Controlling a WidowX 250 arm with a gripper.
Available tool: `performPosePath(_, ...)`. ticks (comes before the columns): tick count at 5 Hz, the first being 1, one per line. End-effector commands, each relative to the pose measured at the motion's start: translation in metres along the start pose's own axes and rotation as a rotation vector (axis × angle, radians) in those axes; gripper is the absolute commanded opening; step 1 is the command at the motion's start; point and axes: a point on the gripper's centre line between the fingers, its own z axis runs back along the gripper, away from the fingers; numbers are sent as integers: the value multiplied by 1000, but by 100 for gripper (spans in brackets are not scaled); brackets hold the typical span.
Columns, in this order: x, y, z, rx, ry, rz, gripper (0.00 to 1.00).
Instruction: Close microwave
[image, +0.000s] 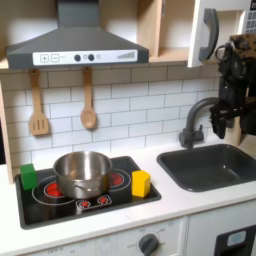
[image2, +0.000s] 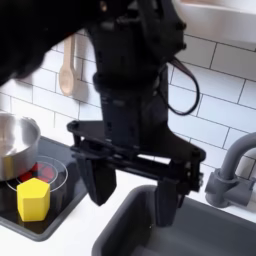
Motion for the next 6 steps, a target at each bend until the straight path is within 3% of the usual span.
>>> performPosePath(1, 22, 2, -1, -17, -1, 32, 100)
performPosePath(6, 59, 20, 2, -22, 0, 101, 100)
